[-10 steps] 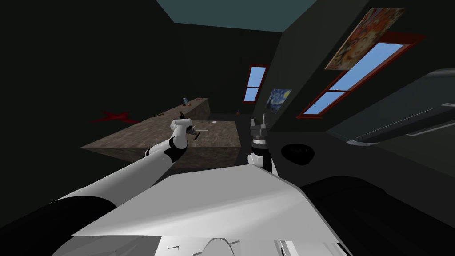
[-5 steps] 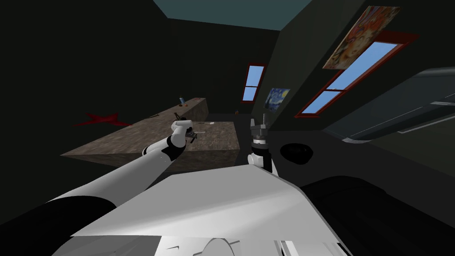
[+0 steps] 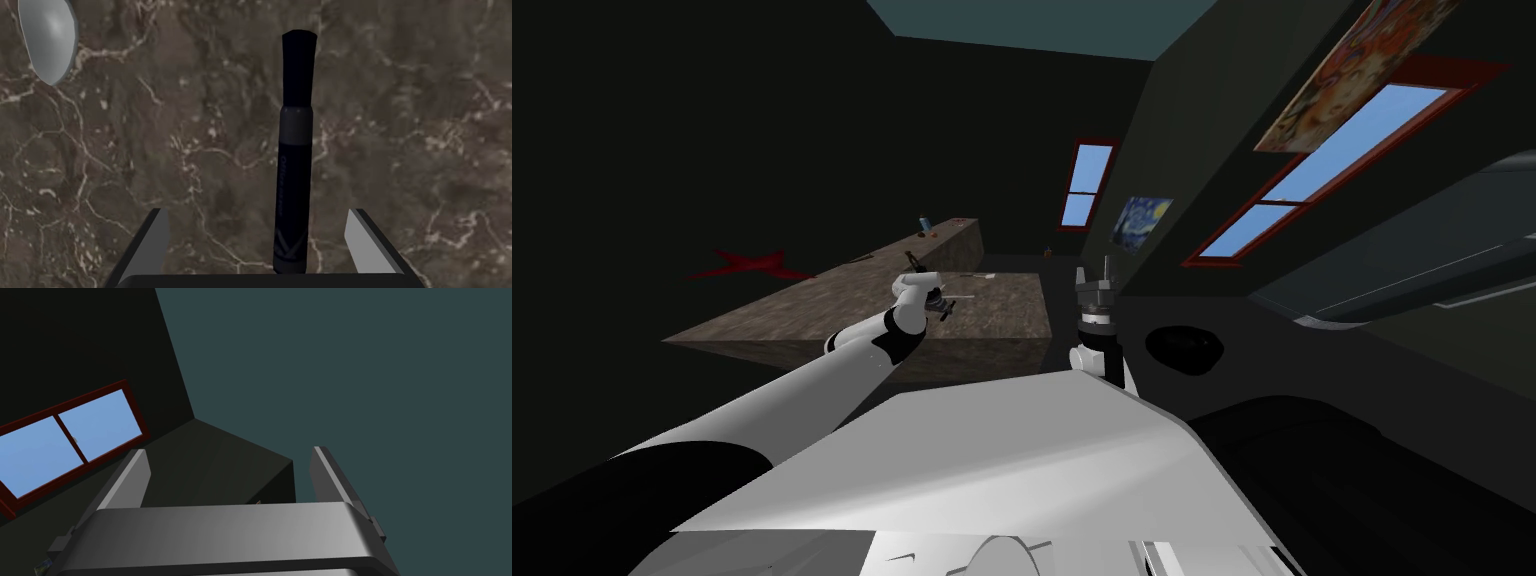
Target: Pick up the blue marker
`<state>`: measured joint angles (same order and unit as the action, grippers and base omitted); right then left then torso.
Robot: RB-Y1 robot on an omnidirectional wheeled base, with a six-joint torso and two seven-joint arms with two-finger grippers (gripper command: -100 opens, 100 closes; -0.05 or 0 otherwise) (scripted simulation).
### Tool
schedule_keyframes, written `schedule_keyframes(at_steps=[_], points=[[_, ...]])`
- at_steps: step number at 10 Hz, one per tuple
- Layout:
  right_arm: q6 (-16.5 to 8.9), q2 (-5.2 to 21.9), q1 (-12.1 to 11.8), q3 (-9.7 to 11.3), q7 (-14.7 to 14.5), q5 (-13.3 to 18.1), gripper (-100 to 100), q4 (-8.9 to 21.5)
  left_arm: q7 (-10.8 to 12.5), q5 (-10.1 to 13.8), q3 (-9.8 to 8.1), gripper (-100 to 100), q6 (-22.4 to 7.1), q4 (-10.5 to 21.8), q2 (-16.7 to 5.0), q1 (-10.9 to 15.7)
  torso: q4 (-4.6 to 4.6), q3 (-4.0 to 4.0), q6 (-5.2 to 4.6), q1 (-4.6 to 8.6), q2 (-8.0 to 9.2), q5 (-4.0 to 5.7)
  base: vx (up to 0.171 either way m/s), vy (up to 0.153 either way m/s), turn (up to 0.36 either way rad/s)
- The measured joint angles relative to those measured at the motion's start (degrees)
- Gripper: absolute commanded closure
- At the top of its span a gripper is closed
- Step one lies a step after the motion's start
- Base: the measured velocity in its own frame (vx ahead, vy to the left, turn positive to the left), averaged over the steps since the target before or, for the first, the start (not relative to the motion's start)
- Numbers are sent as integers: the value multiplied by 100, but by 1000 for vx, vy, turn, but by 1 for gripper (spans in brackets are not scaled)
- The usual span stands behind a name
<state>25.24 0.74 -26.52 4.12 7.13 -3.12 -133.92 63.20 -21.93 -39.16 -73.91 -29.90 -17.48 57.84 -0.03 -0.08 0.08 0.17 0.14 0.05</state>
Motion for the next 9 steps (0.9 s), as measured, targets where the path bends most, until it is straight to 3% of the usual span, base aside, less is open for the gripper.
schedule_keyframes(at_steps=[1, 3, 8, 9], points=[[0, 0, 0, 0, 0, 0, 0, 0, -126, 149, 18, -100, 166, 321, -211, 102, 1, 3, -3, -10, -5, -2, 9, 15, -42], [0, 1, 0, 0, 0, 0, 0, 0, -242, 234, 26, -100, 151, 356, -220, 58, 4, 8, -4, -18, -13, -5, -2, -4, 11], [0, 1, 0, 0, 0, 0, 0, 0, -236, 240, 27, -100, 182, 444, -246, 78, 4, 8, -4, -17, -13, -4, 2, 3, -9], [0, 1, 0, 0, 0, 0, 0, 0, -292, 286, 31, -100, 193, 269, -179, -90, 5, 8, -3, -16, -12, -5, -3, -5, 14]])
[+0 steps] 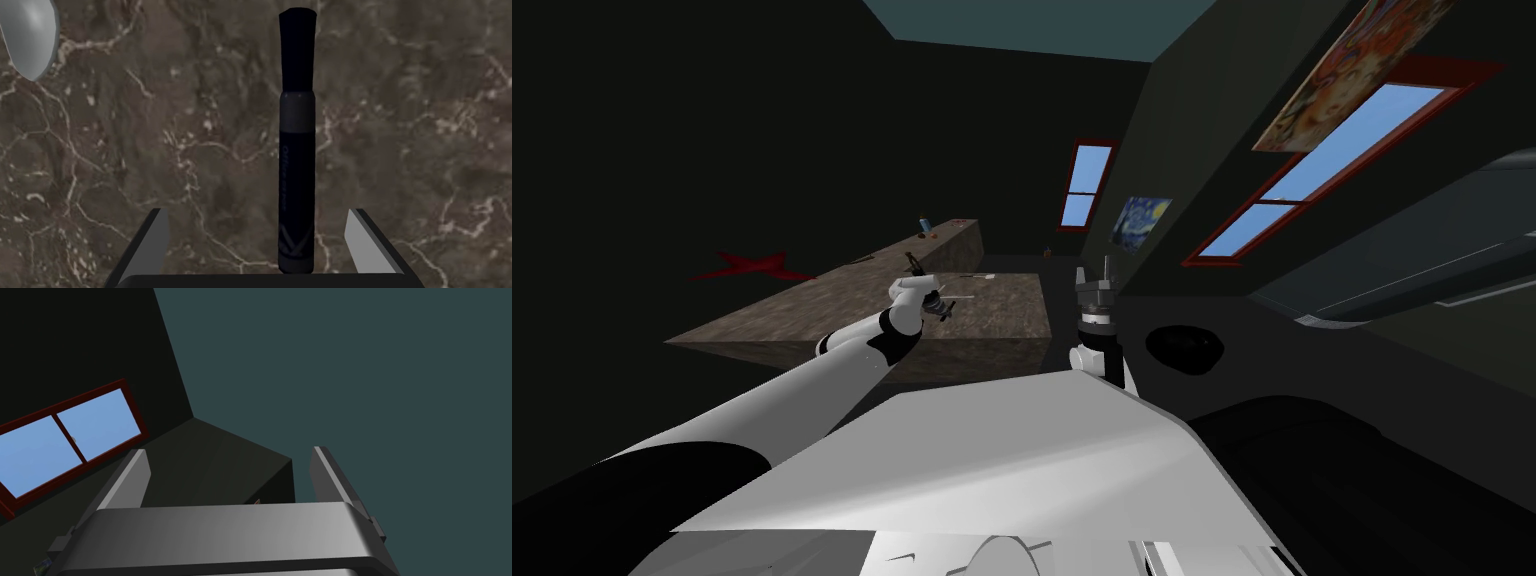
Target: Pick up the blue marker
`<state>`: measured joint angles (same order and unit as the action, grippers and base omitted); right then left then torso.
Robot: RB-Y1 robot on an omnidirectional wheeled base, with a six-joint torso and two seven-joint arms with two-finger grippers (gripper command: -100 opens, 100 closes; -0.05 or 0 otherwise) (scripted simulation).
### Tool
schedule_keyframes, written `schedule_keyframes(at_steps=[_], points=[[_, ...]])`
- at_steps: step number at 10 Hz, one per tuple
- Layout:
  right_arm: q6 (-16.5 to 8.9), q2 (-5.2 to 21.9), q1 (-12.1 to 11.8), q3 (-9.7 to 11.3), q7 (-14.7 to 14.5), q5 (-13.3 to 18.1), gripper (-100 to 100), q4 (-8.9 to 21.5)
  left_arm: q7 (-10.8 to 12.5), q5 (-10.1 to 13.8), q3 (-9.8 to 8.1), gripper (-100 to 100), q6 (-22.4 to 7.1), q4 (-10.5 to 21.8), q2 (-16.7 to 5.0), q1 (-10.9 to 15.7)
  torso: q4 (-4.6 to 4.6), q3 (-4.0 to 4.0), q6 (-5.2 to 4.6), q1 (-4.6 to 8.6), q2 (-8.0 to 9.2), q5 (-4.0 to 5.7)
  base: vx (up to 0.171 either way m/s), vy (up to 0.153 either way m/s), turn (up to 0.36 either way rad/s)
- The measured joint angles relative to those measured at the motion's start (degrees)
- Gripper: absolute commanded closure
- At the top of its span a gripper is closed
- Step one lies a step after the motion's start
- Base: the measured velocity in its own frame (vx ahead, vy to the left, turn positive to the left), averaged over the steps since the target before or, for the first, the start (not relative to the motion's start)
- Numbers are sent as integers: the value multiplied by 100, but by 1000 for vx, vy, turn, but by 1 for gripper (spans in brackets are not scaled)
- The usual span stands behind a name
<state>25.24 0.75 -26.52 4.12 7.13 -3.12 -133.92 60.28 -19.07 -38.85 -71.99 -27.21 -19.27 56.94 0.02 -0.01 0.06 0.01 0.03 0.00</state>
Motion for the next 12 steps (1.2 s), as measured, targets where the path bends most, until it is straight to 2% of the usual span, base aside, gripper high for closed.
schedule_keyframes(at_steps=[1, 2, 3, 4, 8, 9, 10, 11, 12], points=[[0, 0, 0, 0, 0, 0, 0, 0, -16, 19, 9, -100, 77, 90, -23, -11, -1, -1, -1, 2, 0, 2, 0, 0, 0], [0, 0, 0, 0, 0, 0, 0, 0, -33, 41, 19, -100, 112, -16, 37, -116, 1, 1, -2, 0, 0, -1, 0, 0, 0], [0, 0, 0, 0, 0, 0, 0, 0, -19, 46, 29, -100, 197, 124, -4, -78, 8, 6, -1, -2, -4, -5, 0, 0, 0], [0, 0, 0, 0, 0, 0, 0, 0, -11, 46, 30, 100, 224, 150, -10, -70, 9, 8, -1, -4, -7, -6, 0, 0, 0], [0, 0, 0, 0, 0, 0, 0, 0, -7, 47, 28, 100, 220, 145, -13, -71, 12, 11, -4, -7, -11, -7, 0, 1, 4], [0, 0, 0, 0, 0, 0, 0, 0, -7, 47, 28, 0, 220, 145, -13, -71, 12, 11, -4, -7, -11, -7, 0, 0, 0], [0, 0, 0, 0, 0, 0, 0, 0, -7, 47, 28, 100, 220, 145, -13, -71, 12, 11, -4, -7, -11, -7, 0, 0, 0], [0, 0, 0, 0, 0, 0, 0, 0, 25, 11, 19, 100, 189, 271, -72, 59, 8, 10, -6, -5, -12, -4, 2, 4, -10], [0, 0, 0, 0, 0, 0, 0, 0, 40, -17, 6, 100, 93, 200, -62, 103, 9, 10, -6, -4, -11, -5, 0, 0, 0]])
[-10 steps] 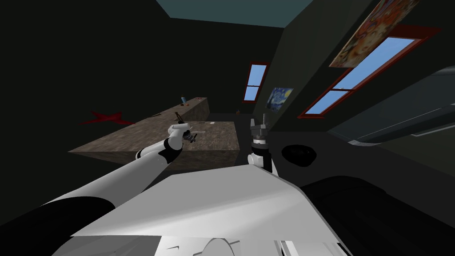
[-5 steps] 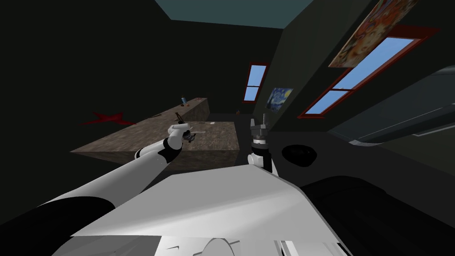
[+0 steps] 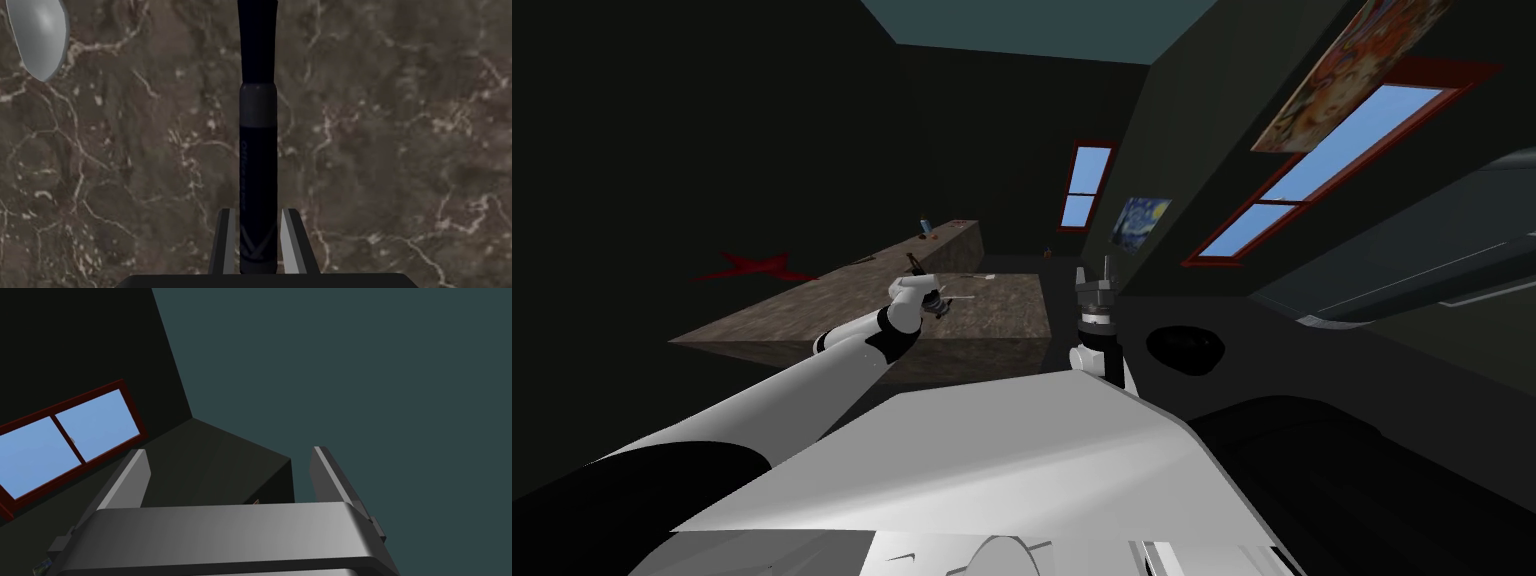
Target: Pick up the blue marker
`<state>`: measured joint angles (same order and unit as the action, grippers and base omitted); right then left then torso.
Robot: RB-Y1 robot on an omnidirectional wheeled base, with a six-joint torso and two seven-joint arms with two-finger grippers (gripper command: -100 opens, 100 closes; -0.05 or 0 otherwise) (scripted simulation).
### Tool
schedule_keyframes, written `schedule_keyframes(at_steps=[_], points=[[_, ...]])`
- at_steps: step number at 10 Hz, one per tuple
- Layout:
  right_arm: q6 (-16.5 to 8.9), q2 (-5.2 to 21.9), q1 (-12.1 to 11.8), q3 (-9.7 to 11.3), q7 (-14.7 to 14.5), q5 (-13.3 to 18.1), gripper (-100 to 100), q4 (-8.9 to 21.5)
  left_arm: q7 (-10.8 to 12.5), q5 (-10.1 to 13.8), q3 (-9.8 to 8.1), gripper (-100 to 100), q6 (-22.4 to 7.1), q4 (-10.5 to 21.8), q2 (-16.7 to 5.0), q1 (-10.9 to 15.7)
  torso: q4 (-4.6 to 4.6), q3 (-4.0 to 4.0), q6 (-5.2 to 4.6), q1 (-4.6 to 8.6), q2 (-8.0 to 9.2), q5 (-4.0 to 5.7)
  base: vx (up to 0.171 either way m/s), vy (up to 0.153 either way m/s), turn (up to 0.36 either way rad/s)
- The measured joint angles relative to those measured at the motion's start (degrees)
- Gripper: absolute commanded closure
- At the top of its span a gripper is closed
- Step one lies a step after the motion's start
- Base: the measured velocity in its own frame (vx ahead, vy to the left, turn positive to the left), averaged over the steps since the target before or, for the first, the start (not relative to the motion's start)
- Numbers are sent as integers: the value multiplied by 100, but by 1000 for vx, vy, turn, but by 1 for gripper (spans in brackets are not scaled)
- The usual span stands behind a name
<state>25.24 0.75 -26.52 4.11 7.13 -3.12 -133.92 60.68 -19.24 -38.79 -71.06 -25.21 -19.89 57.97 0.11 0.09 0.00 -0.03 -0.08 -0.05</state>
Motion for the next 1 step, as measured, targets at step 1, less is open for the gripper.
schedule_keyframes(at_steps=[1], points=[[0, 0, 0, 0, 0, 0, 0, 0, 1, -2, -1, 0, -25, -17, 2, 5, 3, 1, 2, -1, 0, -2, 0, 0, 0]])
